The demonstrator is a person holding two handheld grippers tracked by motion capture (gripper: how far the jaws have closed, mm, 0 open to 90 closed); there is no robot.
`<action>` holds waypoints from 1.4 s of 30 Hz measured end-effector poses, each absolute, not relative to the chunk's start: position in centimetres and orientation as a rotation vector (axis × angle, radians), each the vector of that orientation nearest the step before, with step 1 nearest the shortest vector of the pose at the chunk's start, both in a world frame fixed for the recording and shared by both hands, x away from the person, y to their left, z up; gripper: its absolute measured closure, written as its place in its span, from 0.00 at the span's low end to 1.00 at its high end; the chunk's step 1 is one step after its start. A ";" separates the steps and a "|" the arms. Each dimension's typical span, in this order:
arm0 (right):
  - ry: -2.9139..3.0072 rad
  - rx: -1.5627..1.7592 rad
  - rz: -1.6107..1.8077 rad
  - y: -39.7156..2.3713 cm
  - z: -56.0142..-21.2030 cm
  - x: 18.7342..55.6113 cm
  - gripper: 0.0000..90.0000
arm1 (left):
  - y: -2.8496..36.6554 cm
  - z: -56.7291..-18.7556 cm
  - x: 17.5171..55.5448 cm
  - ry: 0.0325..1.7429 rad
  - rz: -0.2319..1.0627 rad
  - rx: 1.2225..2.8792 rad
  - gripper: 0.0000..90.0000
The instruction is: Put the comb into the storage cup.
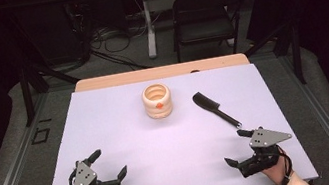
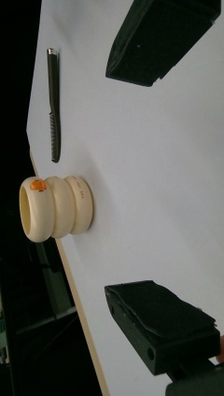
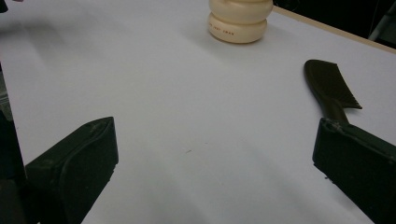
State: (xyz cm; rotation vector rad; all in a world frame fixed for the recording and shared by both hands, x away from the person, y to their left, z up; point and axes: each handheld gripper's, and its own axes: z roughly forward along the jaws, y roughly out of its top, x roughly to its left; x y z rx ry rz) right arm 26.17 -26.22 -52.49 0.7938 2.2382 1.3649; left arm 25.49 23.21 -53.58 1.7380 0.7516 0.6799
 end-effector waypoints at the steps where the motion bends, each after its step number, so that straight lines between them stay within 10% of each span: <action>1: 2.236 0.794 1.365 -26.2 -52.5 26.2 0.00 | 23.2 -53.6 25.5 0.748 0.680 1.739 0.00; 42: 2.319 0.859 1.200 -24.4 -52.0 30.2 0.00 | 23.0 -53.6 25.5 0.737 0.693 1.754 0.00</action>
